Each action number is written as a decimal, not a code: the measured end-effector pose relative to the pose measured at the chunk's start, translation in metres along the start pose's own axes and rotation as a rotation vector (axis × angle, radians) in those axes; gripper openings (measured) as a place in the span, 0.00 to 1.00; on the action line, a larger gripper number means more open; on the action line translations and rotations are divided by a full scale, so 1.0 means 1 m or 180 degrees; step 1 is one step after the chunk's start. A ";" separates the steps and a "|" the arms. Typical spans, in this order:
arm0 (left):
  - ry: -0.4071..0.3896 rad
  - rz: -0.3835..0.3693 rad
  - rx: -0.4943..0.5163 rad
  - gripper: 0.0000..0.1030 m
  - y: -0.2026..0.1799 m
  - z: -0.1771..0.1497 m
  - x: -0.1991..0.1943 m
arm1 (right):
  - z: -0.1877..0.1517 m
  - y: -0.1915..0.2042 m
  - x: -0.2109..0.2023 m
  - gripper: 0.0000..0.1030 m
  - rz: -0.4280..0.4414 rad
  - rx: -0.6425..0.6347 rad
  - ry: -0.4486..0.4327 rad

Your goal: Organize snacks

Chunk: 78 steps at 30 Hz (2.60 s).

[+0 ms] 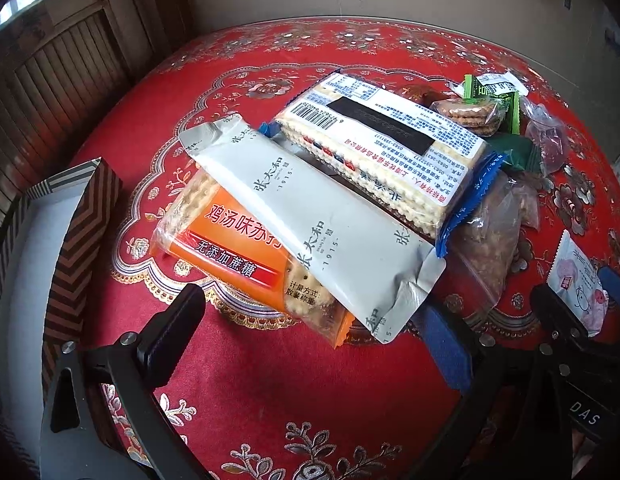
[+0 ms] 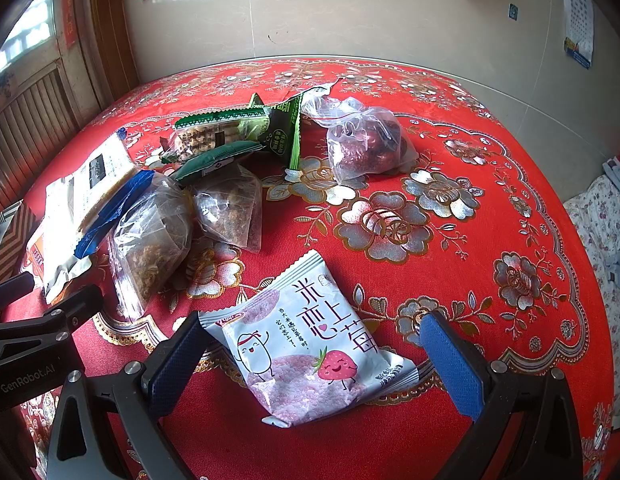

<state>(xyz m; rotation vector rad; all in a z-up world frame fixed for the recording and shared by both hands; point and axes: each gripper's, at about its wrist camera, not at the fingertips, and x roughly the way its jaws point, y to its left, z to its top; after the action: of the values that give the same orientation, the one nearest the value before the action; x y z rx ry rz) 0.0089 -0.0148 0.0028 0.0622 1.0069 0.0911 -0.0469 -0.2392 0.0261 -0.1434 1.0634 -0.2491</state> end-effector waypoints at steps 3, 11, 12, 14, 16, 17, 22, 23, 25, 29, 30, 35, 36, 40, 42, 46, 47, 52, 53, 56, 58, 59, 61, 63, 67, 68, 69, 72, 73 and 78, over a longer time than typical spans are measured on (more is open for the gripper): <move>-0.0005 0.0017 0.0002 1.00 -0.001 0.000 0.000 | 0.000 0.000 0.000 1.00 0.0000 0.0000 0.0000; -0.0044 0.0070 0.0031 1.00 -0.002 -0.003 -0.002 | 0.000 0.000 0.000 1.00 0.0000 0.0000 0.0000; -0.0033 0.0071 0.0050 1.00 -0.002 -0.003 -0.002 | 0.000 0.000 0.000 1.00 0.0001 0.0000 -0.0001; -0.0015 0.0077 0.0082 1.00 -0.003 -0.003 -0.004 | -0.001 0.003 -0.003 1.00 0.0018 -0.0016 0.0023; -0.0069 0.0066 0.0068 1.00 0.001 -0.003 -0.009 | 0.000 0.001 -0.001 1.00 0.0056 -0.0066 0.0109; -0.0095 0.0057 0.0048 1.00 0.003 -0.003 -0.013 | 0.000 0.002 -0.002 1.00 0.0079 -0.0081 0.0151; -0.0140 0.0015 0.0063 1.00 0.010 0.002 -0.026 | 0.008 0.008 -0.026 1.00 0.0206 -0.0107 0.0107; -0.0154 0.0007 0.0053 1.00 0.012 0.003 -0.029 | 0.008 0.011 -0.031 1.00 0.0204 -0.0133 0.0084; -0.0175 -0.0027 0.0014 1.00 0.016 0.004 -0.035 | 0.011 0.016 -0.034 1.00 0.0189 -0.0203 0.0056; -0.0212 -0.0125 -0.0055 1.00 0.026 0.010 -0.047 | 0.017 0.025 -0.046 1.00 0.0221 -0.0292 0.0002; -0.0228 -0.0154 -0.0078 1.00 0.028 0.012 -0.050 | 0.018 0.027 -0.049 1.00 0.0238 -0.0303 -0.0008; -0.0169 -0.0364 -0.0204 1.00 0.044 0.024 -0.057 | 0.029 0.037 -0.055 1.00 0.0272 -0.0391 -0.0029; -0.0140 -0.0395 -0.0226 1.00 0.048 0.026 -0.056 | 0.031 0.039 -0.056 1.00 0.0281 -0.0409 -0.0037; -0.0005 -0.0501 -0.0387 1.00 0.065 0.033 -0.050 | 0.037 0.044 -0.058 1.00 0.0342 -0.0442 -0.0065; 0.0094 -0.0520 -0.0463 1.00 0.070 0.037 -0.045 | 0.040 0.047 -0.057 1.00 0.0370 -0.0451 -0.0047; 0.0313 -0.0580 -0.0491 1.00 0.074 0.046 -0.030 | 0.041 0.049 -0.055 1.00 0.0402 -0.0475 -0.0025; 0.0352 -0.0574 -0.0504 1.00 0.074 0.049 -0.027 | 0.041 0.049 -0.054 1.00 0.0405 -0.0481 -0.0023; 0.0519 -0.0504 -0.0574 1.00 0.070 0.064 -0.006 | 0.041 0.047 -0.052 1.00 0.0423 -0.0488 0.0015; 0.0540 -0.0522 -0.0604 1.00 0.070 0.067 -0.003 | 0.041 0.047 -0.051 1.00 0.0427 -0.0492 0.0029; 0.0597 -0.0441 -0.0571 1.00 0.064 0.075 0.008 | 0.040 0.046 -0.049 1.00 0.0424 -0.0521 0.0072; 0.0729 -0.0339 -0.0427 1.00 0.060 0.077 0.016 | 0.040 0.047 -0.046 1.00 0.0433 -0.0539 0.0111; 0.0758 -0.0317 -0.0389 1.00 0.062 0.076 0.018 | 0.040 0.047 -0.046 1.00 0.0438 -0.0551 0.0124; 0.0775 -0.0277 -0.0365 1.00 0.071 0.071 0.015 | 0.040 0.048 -0.045 1.00 0.0443 -0.0568 0.0126; 0.0784 -0.0259 -0.0342 1.00 0.081 0.064 0.011 | 0.040 0.049 -0.045 1.00 0.0467 -0.0565 0.0143; 0.0834 -0.0296 -0.0386 1.00 0.099 0.052 0.005 | 0.042 0.055 -0.042 1.00 0.0563 -0.0562 0.0190; 0.0833 -0.0343 -0.0432 1.00 0.102 0.050 0.005 | 0.042 0.058 -0.042 1.00 0.0572 -0.0577 0.0186; 0.0832 -0.0385 -0.0463 1.00 0.104 0.049 0.006 | 0.042 0.061 -0.042 1.00 0.0581 -0.0596 0.0181; 0.0859 -0.0484 -0.0460 1.00 0.102 0.051 0.010 | 0.043 0.071 -0.044 1.00 0.0626 -0.0660 0.0189; 0.0855 -0.0513 -0.0445 1.00 0.102 0.052 0.011 | 0.042 0.073 -0.045 1.00 0.0637 -0.0681 0.0185; 0.0790 -0.0547 -0.0367 0.86 0.097 0.057 0.010 | 0.040 0.079 -0.049 1.00 0.0744 -0.0699 0.0193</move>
<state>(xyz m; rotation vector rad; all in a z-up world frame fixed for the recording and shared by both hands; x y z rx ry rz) 0.0573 0.0818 0.0339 -0.1442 1.2486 -0.0009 -0.0240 -0.1499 0.0682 -0.2078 1.1559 0.0754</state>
